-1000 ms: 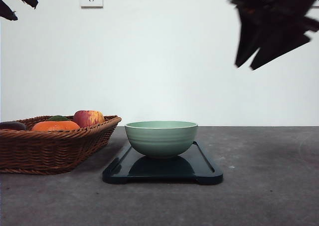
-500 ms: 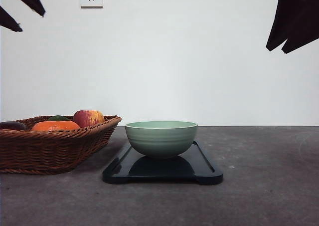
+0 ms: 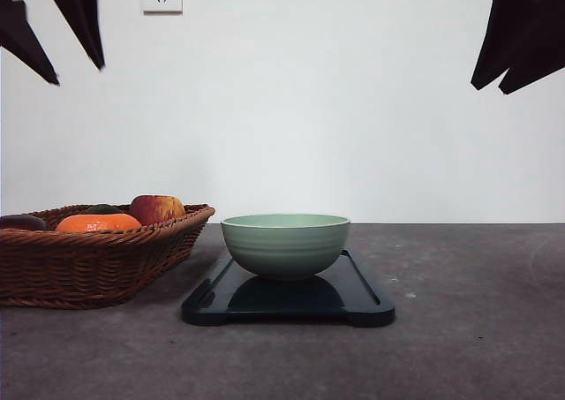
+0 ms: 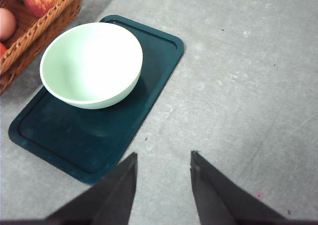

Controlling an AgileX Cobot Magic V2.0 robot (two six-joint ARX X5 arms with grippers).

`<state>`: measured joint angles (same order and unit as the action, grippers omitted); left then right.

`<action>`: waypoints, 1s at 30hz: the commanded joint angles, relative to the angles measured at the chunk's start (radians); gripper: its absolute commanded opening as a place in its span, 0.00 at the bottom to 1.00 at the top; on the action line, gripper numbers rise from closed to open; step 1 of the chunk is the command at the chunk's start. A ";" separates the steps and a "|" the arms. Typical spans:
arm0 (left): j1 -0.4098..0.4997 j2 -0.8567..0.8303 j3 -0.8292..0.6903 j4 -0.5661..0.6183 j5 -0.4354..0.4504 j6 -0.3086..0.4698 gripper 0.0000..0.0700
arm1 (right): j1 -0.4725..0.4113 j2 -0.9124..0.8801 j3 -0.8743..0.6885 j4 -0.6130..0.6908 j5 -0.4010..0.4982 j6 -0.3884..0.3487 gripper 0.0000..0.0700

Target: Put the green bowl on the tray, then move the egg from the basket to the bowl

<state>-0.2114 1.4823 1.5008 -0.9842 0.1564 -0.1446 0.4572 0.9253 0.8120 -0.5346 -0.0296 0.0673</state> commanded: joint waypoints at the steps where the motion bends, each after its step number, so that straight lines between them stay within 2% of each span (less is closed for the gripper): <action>1: -0.008 0.046 0.047 -0.003 -0.003 0.023 0.50 | 0.004 0.008 0.005 0.010 0.002 -0.003 0.30; 4: -0.017 0.107 0.072 -0.003 -0.025 0.035 0.52 | 0.004 0.008 0.005 0.010 0.002 -0.003 0.30; 8: -0.033 0.172 0.074 -0.015 -0.107 0.035 0.52 | 0.004 0.008 0.005 0.010 0.002 -0.003 0.30; 10: -0.038 0.199 0.074 -0.019 -0.130 0.036 0.57 | 0.004 0.008 0.005 0.010 0.002 -0.003 0.30; 12: -0.039 0.226 0.074 -0.017 -0.133 0.035 0.65 | 0.004 0.008 0.005 0.010 0.002 0.001 0.30; 14: -0.039 0.248 0.074 -0.017 -0.133 0.035 0.68 | 0.004 0.008 0.005 0.010 0.002 0.004 0.30; 30: -0.040 0.394 0.074 0.011 -0.133 0.021 0.67 | 0.004 0.008 0.005 0.010 0.002 0.004 0.30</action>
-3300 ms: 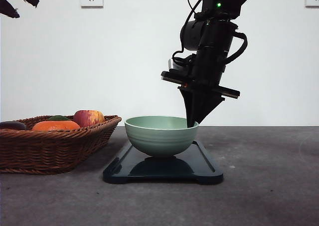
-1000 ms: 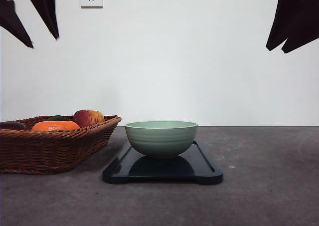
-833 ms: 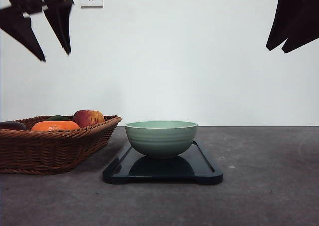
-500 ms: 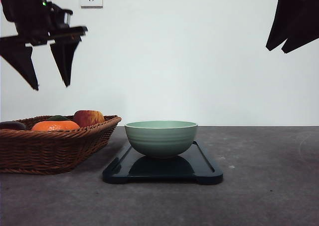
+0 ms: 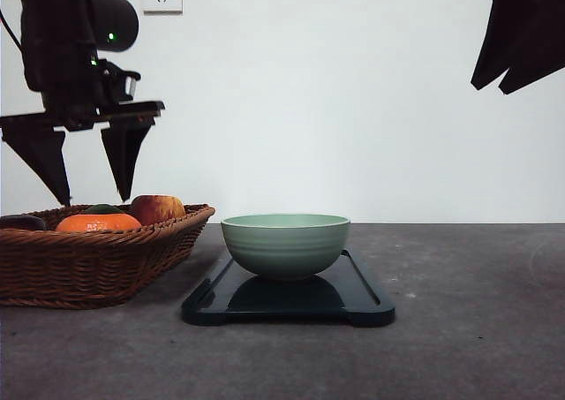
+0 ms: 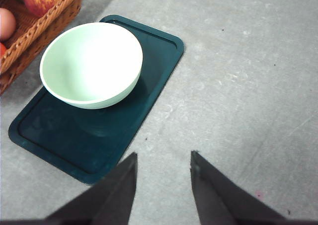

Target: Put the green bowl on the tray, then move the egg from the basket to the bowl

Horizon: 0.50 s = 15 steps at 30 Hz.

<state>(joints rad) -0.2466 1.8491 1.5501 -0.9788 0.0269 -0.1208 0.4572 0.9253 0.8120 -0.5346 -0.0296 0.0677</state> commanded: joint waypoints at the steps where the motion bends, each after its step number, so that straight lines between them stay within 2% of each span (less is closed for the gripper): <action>1: -0.005 0.036 0.025 0.007 -0.004 -0.004 0.67 | 0.004 0.008 0.005 0.010 0.002 0.003 0.30; 15: -0.007 0.105 0.025 0.032 -0.004 -0.008 0.67 | 0.004 0.008 0.005 0.010 0.005 0.004 0.30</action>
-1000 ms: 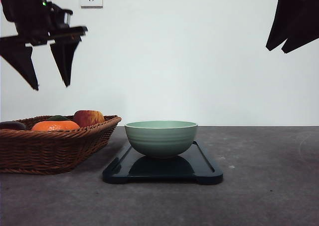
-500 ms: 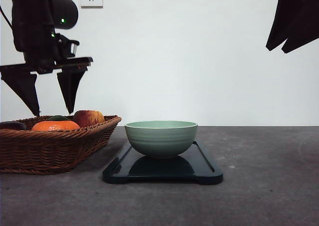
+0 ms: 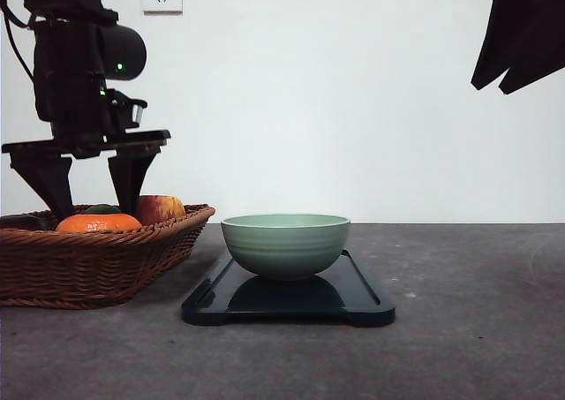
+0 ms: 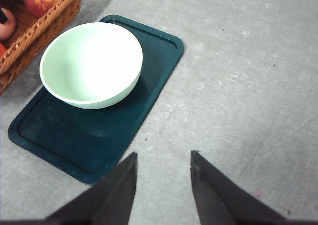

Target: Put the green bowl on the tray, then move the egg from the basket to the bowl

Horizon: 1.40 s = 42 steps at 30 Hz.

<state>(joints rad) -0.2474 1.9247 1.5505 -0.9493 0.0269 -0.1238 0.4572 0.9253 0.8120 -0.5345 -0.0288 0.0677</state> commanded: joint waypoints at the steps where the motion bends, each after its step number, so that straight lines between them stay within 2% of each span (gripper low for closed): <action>1: -0.006 0.032 0.024 0.003 -0.004 -0.006 0.67 | 0.004 0.008 0.005 0.010 0.004 0.004 0.30; 6: -0.006 0.035 0.024 0.007 -0.004 -0.016 0.66 | 0.004 0.008 0.005 0.010 0.003 0.010 0.30; 11: -0.006 0.036 0.024 0.007 -0.004 -0.016 0.59 | 0.004 0.008 0.005 0.010 0.003 0.011 0.30; 38: -0.008 0.060 0.024 0.023 -0.004 -0.016 0.59 | 0.004 0.008 0.005 0.009 0.003 0.026 0.30; 40: -0.008 0.060 0.024 0.023 -0.004 -0.016 0.54 | 0.004 0.008 0.005 0.009 0.003 0.026 0.30; 42: -0.008 0.060 0.024 0.023 -0.004 -0.016 0.36 | 0.004 0.008 0.005 0.009 0.003 0.026 0.30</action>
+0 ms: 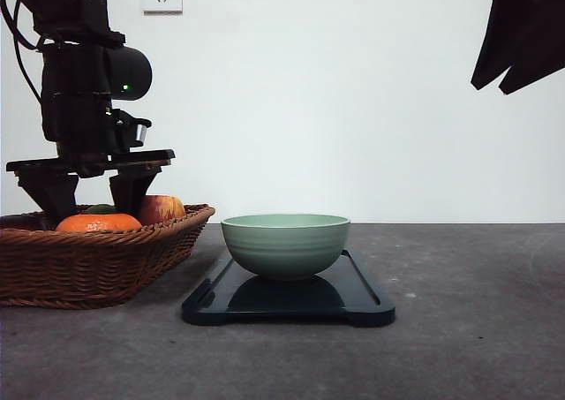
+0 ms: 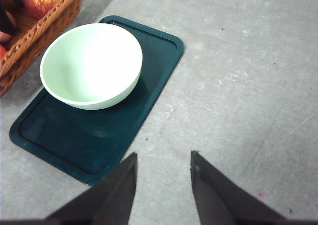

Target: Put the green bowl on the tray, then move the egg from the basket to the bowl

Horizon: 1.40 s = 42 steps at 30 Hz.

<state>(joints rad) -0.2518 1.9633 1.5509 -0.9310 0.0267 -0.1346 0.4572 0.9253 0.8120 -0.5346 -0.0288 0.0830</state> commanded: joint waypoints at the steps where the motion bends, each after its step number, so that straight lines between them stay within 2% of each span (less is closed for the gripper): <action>1: -0.004 0.022 0.024 0.004 -0.004 -0.006 0.30 | 0.004 0.008 0.005 0.009 0.003 0.010 0.30; 2: -0.004 0.022 0.024 0.004 -0.004 -0.006 0.24 | 0.004 0.008 0.005 0.010 0.003 0.010 0.30; 4: -0.004 0.021 0.024 0.002 -0.003 -0.006 0.23 | 0.004 0.008 0.005 0.010 0.003 0.010 0.30; 12: -0.004 -0.008 0.026 -0.024 -0.003 -0.001 0.23 | 0.004 0.008 0.005 0.009 0.003 0.011 0.30; 25: -0.020 -0.192 0.027 -0.012 -0.001 0.025 0.23 | 0.004 0.008 0.005 0.010 0.003 0.010 0.30; 32: -0.084 -0.226 0.066 -0.019 0.049 0.041 0.23 | 0.004 0.008 0.005 0.010 0.003 0.010 0.30; 42: -0.239 -0.225 0.117 0.073 0.061 0.037 0.25 | 0.004 0.008 0.005 0.010 0.003 0.010 0.30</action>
<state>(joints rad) -0.4824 1.7325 1.6340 -0.8717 0.0826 -0.1040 0.4572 0.9253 0.8120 -0.5346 -0.0284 0.0830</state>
